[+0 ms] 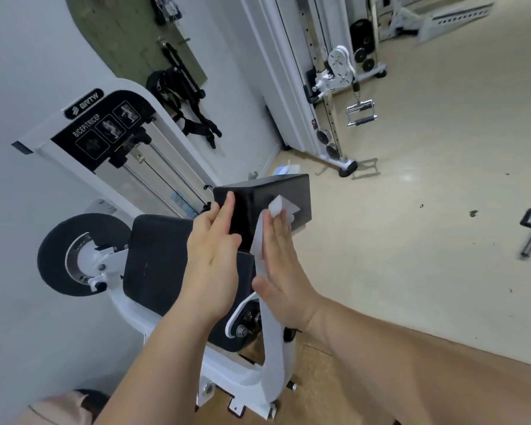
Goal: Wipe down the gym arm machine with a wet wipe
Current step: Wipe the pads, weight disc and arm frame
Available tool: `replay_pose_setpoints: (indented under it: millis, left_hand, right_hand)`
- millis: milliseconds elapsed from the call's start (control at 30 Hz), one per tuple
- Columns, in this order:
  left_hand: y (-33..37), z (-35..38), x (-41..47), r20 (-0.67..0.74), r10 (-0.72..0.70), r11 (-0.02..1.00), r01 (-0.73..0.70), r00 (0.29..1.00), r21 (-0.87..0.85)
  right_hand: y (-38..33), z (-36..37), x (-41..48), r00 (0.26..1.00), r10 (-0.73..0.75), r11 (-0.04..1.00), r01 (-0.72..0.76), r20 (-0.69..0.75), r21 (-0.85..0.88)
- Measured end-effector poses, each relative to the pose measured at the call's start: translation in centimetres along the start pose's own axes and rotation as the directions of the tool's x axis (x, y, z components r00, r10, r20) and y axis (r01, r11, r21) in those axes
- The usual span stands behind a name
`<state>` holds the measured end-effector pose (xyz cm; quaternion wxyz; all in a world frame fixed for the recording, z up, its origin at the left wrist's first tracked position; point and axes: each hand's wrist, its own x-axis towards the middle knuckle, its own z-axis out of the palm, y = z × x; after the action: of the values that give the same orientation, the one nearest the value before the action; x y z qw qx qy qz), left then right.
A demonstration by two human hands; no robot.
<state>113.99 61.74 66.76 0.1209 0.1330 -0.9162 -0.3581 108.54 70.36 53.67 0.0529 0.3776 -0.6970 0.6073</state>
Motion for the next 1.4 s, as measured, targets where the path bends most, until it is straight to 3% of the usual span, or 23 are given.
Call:
replay_pose_setpoints:
  millis: [100,233,267,333,400,500,567,700,767,867,1033,1100,1200,1300,1400]
  left_hand:
    - [-0.4,0.1,0.3,-0.029,0.024,0.999,-0.023,0.999,0.034]
    - [-0.6,-0.2,0.4,-0.046,0.108,0.983,-0.099,0.993,0.157]
    - [-0.7,-0.3,0.4,-0.026,0.141,0.967,-0.132,0.99,0.216]
    - [-1.2,-0.6,0.6,-0.02,0.192,0.949,-0.18,0.981,0.258]
    - [-1.8,-0.6,1.1,-0.073,0.243,0.946,-0.22,0.967,0.238]
    - [-2.6,-0.5,1.9,-0.168,0.283,0.951,-0.254,0.944,0.178]
    - [-2.6,-0.6,2.3,-0.194,0.307,0.947,-0.279,0.932,0.159]
    - [-3.2,-0.8,2.9,-0.199,0.362,0.931,-0.344,0.911,0.119]
    - [-3.8,-1.0,3.2,-0.211,0.397,0.917,-0.393,0.893,0.064]
    - [-5.4,-1.4,3.8,-0.222,0.385,0.9,-0.418,0.896,-0.127]
    - [-7.2,-2.3,4.5,-0.138,0.362,0.829,-0.386,0.922,-0.404]
    - [-7.8,-2.9,4.6,-0.066,0.364,0.791,-0.345,0.929,-0.506]
    - [-9.1,-3.6,4.8,0.029,0.362,0.727,-0.262,0.932,-0.635]
    - [-10.4,-4.0,5.1,0.105,0.379,0.644,-0.181,0.919,-0.743]
    - [-11.4,-3.9,5.5,0.143,0.417,0.609,-0.159,0.898,-0.777]
  right_hand:
    - [3.7,-1.2,3.3,0.971,0.212,0.976,-0.204,-0.107,0.082]
    - [5.3,-4.1,8.6,0.797,0.563,0.819,-0.503,-0.22,0.275]
    - [5.0,-4.2,8.6,0.807,0.549,0.828,-0.49,-0.215,0.273]
    - [3.6,-3.1,6.8,0.914,0.357,0.934,-0.343,-0.195,0.103]
    - [1.6,-1.1,3.6,0.983,0.165,0.986,-0.165,-0.084,0.006]
    - [2.3,-0.3,1.2,1.0,0.0,1.0,0.0,0.004,-0.012]
    - [4.4,-1.2,2.6,0.997,0.051,0.999,-0.051,-0.064,0.013]
    - [4.8,-3.3,7.6,0.875,0.439,0.888,-0.387,-0.204,0.248]
    - [3.2,-3.0,7.4,0.9,0.375,0.921,-0.335,-0.22,0.201]
    - [-0.2,-1.1,4.5,0.978,0.147,0.989,-0.146,-0.147,0.021]
    - [-3.5,2.0,1.9,0.984,-0.058,0.966,0.013,-0.166,-0.258]
    - [-3.7,3.1,1.6,0.98,-0.066,0.882,-0.031,-0.188,-0.469]
    - [-3.5,4.0,1.4,0.978,-0.055,0.586,-0.131,-0.201,-0.8]
    - [-4.3,3.7,2.4,0.983,-0.006,0.284,-0.172,-0.181,-0.943]
    - [-5.6,2.8,4.0,0.99,0.05,0.098,-0.136,-0.131,-0.986]
